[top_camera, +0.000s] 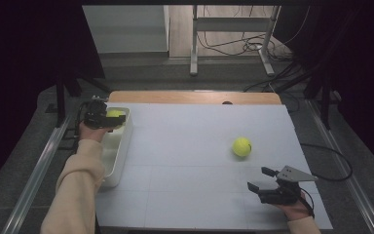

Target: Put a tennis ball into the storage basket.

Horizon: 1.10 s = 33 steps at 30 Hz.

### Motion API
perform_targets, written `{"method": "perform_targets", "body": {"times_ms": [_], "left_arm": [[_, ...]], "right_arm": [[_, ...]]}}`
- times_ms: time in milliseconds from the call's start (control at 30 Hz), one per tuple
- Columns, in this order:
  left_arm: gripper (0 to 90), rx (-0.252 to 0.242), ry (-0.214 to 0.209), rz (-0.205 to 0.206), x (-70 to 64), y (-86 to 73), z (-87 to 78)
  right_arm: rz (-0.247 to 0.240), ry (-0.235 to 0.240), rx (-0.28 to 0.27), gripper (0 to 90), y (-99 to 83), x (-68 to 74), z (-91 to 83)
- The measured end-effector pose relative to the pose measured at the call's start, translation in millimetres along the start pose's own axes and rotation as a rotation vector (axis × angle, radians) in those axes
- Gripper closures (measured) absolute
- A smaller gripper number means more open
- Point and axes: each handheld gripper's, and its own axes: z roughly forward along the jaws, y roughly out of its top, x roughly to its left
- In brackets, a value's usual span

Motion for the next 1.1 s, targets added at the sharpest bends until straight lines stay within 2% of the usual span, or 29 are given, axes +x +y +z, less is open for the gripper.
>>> {"method": "perform_targets", "body": {"times_ms": [100,133,267,367,433,600,833,933,1100], "left_arm": [[15.2,-0.017,-0.015,-0.004,-2.4,0.4,-3.4],[13.5,-0.033,-0.032,0.005,-3.8,0.3,-6.8],[12.5,-0.05,-0.047,0.017,-6.6,-0.1,-12.0],[12.2,-0.076,-0.077,0.027,-11.3,-1.7,-17.6],[13.7,-0.096,-0.118,0.039,-15.2,-3.2,-21.4],[13.2,-0.118,-0.178,0.057,-26.4,-4.1,-26.8],[13.7,-0.157,-0.22,0.083,-41.8,-8.8,-32.8],[13.8,-0.176,-0.262,0.096,-51.1,-12.6,-34.5],[14.1,-0.198,-0.298,0.091,-56.8,-15.8,-36.4]], "right_arm": [[0.0,0.0,0.0,16.5,0.0,0.0,0.0],[-0.002,0.0,0.0,16.5,-0.1,0.1,0.2],[-0.001,-0.001,0.0,16.5,0.0,0.3,0.1],[-0.002,-0.001,0.0,16.5,0.0,0.3,0.1],[-0.004,0.0,0.0,16.5,0.1,0.3,0.4],[-0.005,0.003,0.0,16.5,0.2,0.6,0.9],[-0.004,0.012,0.001,16.5,-0.5,1.3,0.2],[-0.001,0.014,0.004,16.5,-0.7,1.2,0.6],[0.01,0.015,0.008,16.5,-1.8,0.3,1.2]]}}
